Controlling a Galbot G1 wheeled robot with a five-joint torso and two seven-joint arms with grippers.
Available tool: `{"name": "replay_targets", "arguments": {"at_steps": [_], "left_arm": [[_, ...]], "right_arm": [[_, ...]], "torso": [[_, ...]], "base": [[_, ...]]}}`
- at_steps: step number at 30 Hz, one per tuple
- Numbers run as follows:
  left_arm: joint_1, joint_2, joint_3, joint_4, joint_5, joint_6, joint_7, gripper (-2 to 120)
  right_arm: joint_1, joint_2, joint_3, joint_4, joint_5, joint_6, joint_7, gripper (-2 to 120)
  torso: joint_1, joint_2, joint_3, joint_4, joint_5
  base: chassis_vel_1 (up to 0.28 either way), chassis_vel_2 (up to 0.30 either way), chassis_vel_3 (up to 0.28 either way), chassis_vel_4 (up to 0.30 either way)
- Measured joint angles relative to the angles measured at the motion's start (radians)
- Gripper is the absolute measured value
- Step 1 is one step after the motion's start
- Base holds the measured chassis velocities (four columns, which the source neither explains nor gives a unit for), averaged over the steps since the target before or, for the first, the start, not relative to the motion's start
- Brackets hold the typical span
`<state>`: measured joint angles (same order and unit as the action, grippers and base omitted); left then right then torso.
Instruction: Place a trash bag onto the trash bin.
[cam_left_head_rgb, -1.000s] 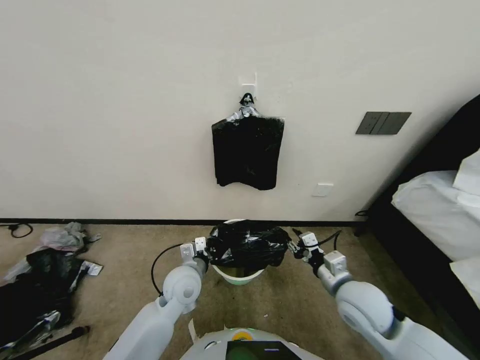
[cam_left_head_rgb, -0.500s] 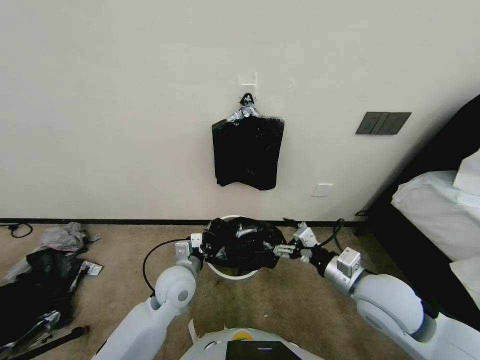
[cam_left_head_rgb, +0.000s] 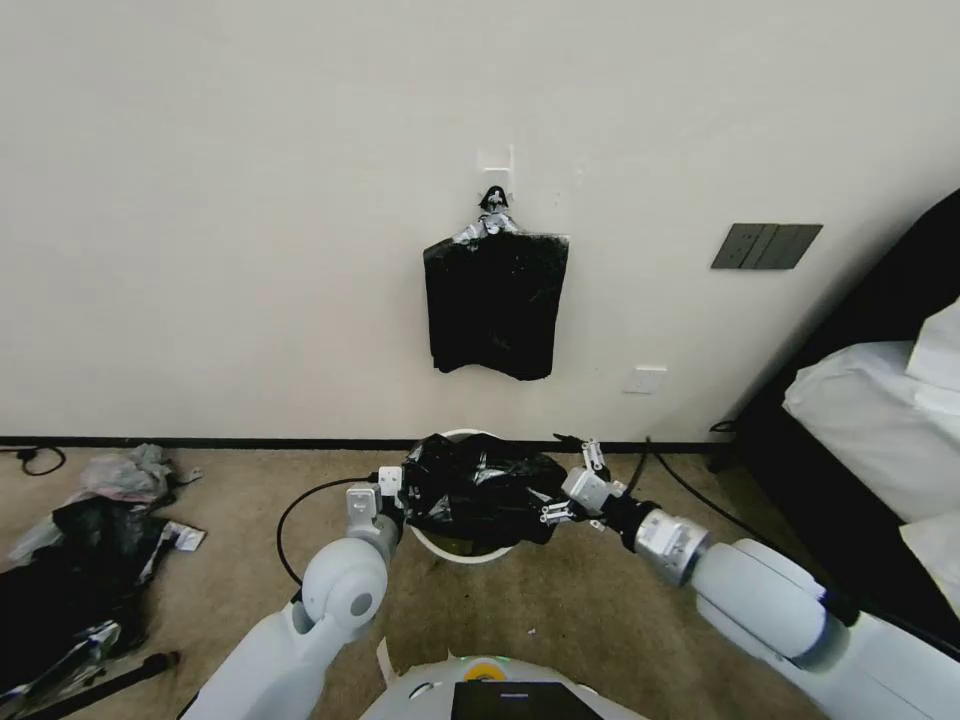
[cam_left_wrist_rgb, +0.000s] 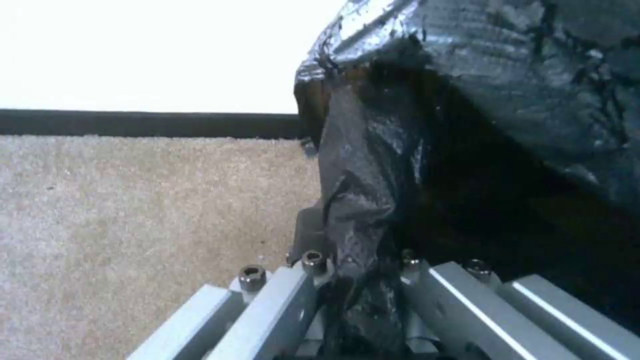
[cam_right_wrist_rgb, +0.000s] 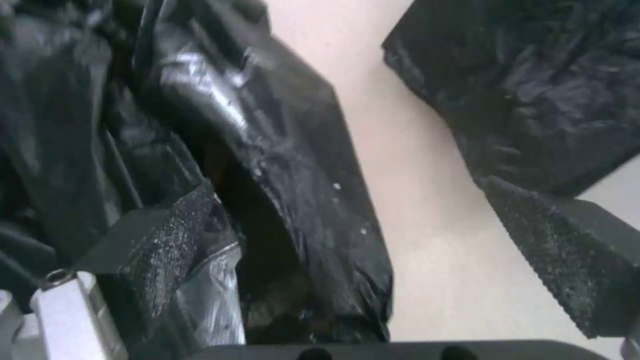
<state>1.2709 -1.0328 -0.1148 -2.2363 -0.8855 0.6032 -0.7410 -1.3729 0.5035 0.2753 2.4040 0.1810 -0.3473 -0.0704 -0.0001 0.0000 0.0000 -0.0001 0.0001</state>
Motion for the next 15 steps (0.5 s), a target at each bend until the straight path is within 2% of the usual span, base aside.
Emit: {"name": "replay_targets", "arguments": {"at_steps": [1, 3, 7, 11, 12, 15], "left_arm": [[0.0, 0.0, 0.0, 0.0, 0.0, 0.0, 0.0, 1], [-0.002, 0.0, 0.008, -0.001, 0.016, 0.005, 0.001, 1], [-0.002, 0.001, 0.015, -0.003, 0.026, 0.008, 0.001, 1], [-0.003, 0.003, 0.025, -0.004, 0.036, 0.011, 0.002, 1], [-0.003, 0.003, 0.025, -0.004, 0.036, 0.011, 0.002, 1], [-0.004, 0.003, 0.03, -0.005, 0.038, 0.014, 0.002, 1]], "right_arm": [[0.0, 0.0, 0.0, 0.0, 0.0, 0.0, 0.0, 100], [0.092, -0.002, -0.094, -0.028, -0.038, -0.021, 0.003, 100], [0.171, -0.008, -0.173, -0.051, -0.077, -0.042, 0.0, 100], [0.32, -0.014, -0.327, -0.089, -0.192, -0.045, -0.006, 100], [0.32, -0.014, -0.327, -0.089, -0.192, -0.045, -0.006, 100], [0.364, -0.014, -0.376, -0.105, -0.318, -0.011, -0.034, 100]], "torso": [[0.0, 0.0, 0.0, 0.0, 0.0], [0.0, 0.0, 0.0, 0.0002, 0.0], [0.0, 0.0, 0.0, 0.0002, -0.0002], [0.0, 0.0, 0.0, 0.0003, -0.0001], [0.0, 0.0, 0.0, 0.0003, -0.0001], [0.0, 0.0, 0.0, 0.0001, -0.0001]], "base": [[0.0, 0.0, 0.0, 0.0], [0.0, 0.0, 0.0, 0.0], [0.0, 0.0, 0.0, 0.0], [0.0, 0.0, 0.0, 0.0], [0.0, 0.0, 0.0, 0.0], [0.0, 0.0, 0.0, 0.0]]}}
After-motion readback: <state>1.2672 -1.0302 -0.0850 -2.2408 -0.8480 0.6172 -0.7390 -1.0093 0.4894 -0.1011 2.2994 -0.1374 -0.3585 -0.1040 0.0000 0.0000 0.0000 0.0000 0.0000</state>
